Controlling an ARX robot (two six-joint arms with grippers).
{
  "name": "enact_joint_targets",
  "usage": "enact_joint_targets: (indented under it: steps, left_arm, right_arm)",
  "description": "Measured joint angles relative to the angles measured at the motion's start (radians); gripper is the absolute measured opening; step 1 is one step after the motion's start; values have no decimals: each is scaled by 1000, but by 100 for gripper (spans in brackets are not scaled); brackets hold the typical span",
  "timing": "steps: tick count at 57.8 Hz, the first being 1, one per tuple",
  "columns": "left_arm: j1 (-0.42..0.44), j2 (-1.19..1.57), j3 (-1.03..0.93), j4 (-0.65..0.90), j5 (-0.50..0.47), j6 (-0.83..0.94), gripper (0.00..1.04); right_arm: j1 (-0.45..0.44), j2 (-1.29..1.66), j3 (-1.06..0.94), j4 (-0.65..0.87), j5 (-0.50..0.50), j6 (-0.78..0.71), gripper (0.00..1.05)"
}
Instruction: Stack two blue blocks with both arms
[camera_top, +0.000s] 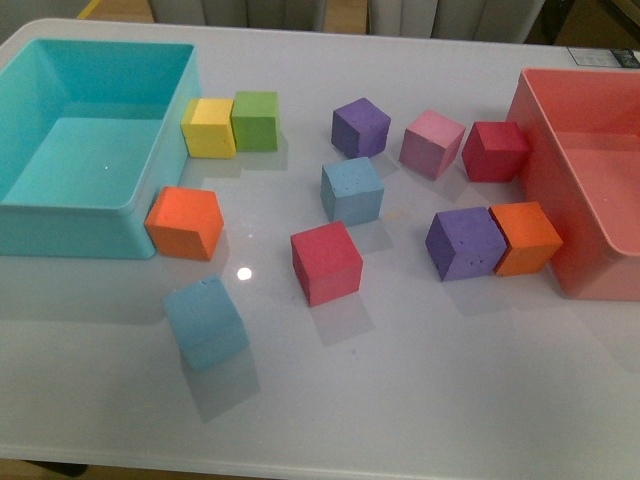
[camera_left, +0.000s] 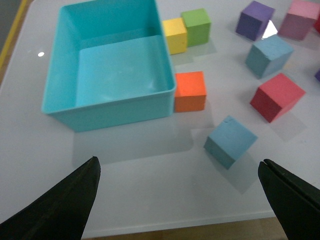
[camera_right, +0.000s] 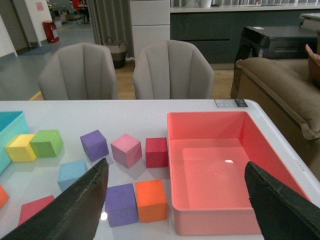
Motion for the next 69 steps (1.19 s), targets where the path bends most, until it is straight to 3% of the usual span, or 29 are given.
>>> enact_joint_targets:
  steps: [5, 12, 17, 42, 69]
  left_arm:
    - [-68, 258, 27, 205, -28, -45, 96]
    - [-152, 615, 86, 422, -56, -111, 96]
    - [-189, 802, 142, 491, -83, -139, 96]
    - [-260, 1210, 358, 487, -150, -250, 96]
    - [-240, 1382, 579, 255, -256, -398, 96]
  right_arm:
    - [0, 0, 0, 0, 0, 0, 97]
    - [0, 0, 0, 0, 0, 0, 96]
    - [0, 0, 0, 0, 0, 0, 96]
    - [0, 0, 0, 0, 0, 0, 96]
    - [0, 0, 0, 0, 0, 0, 96]
